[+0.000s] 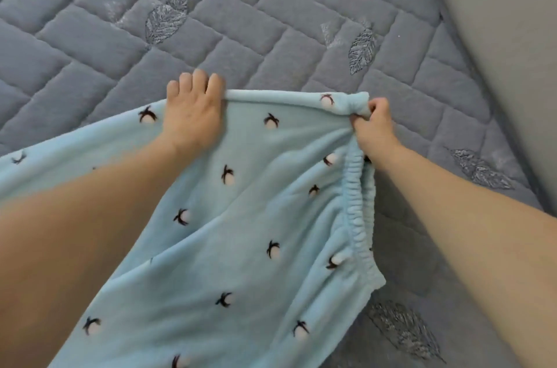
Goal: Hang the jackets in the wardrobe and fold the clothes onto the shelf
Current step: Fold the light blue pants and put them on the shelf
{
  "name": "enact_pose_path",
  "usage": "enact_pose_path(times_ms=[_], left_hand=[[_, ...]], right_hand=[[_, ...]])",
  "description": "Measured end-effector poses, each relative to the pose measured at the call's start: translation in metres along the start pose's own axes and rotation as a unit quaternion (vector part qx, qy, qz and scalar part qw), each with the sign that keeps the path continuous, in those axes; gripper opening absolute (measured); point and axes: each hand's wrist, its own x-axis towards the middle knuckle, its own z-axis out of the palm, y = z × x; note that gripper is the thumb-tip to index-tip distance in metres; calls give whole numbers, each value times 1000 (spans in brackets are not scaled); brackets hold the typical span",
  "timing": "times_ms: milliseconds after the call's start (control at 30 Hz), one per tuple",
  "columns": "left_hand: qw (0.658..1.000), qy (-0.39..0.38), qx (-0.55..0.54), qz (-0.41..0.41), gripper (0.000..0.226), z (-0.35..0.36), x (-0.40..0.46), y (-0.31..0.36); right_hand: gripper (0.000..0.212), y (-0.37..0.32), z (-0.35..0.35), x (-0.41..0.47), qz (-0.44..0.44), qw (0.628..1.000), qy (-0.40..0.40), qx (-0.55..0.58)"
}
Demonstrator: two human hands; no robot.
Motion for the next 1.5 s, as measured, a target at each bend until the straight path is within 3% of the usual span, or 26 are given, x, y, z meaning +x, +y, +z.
enact_pose_path(times_ms=[67,167,233,333,433,533,600,667,733,833,867,933,1033,1133,1200,1267,1367,1433,1500], left_hand=[[1000,8,4,-6,41,4,-17,12],[999,-22,-42,-11,54,23,-87,43],[996,-70,-51,-15,58,36,-142,59],[992,-105,-55,-49,59,48,-173,62],[987,-141,-52,-60,60,44,-164,63],[976,-199,-62,-63,65,37,-158,63],[975,-208,-69,-26,65,30,-158,63],[976,-196,-85,43,64,22,-166,71],[974,-193,-84,88,63,18,-187,83],[959,-266,-43,93,67,18,-219,95],[954,-285,-30,84,68,19,-223,97],[948,-306,-25,81,69,18,-218,97],[957,-260,-101,78,66,9,-183,90],[977,-149,-143,-51,72,7,-124,56],[973,-147,-110,-139,82,10,-90,19],[958,-204,-63,-191,82,14,-66,-18],[953,-257,-33,-157,46,6,-43,-46],[975,-195,-45,-92,22,-9,-39,-45],[993,-97,-56,-28,19,-30,-52,-41]], right_hand=[[32,1,12,1,-79,987,62,-123],[67,14,46,-27,-51,977,114,-171],[75,33,67,-65,-62,971,104,-204],[70,71,70,-115,-115,965,105,-209],[63,107,49,-152,-54,973,106,-199],[44,124,30,-176,-20,969,5,-248],[27,123,14,-177,26,982,-107,-152],[13,123,-12,-169,82,982,-163,-56],[8,135,-46,-163,99,979,-161,-73],[10,159,-79,-167,123,969,-146,-157],[16,160,-79,-170,128,965,-147,-176],[49,151,-68,-168,104,961,-135,-216],[85,105,-38,-136,10,968,-100,-230],[101,51,1,-78,24,988,-101,-116],[106,26,23,-36,91,988,-83,-99],[86,11,39,-1,154,983,-52,-90],[20,-4,48,17,120,991,-62,-10],[26,-12,45,11,14,999,-33,-30],[28,-18,28,-3,-129,986,45,-91]])
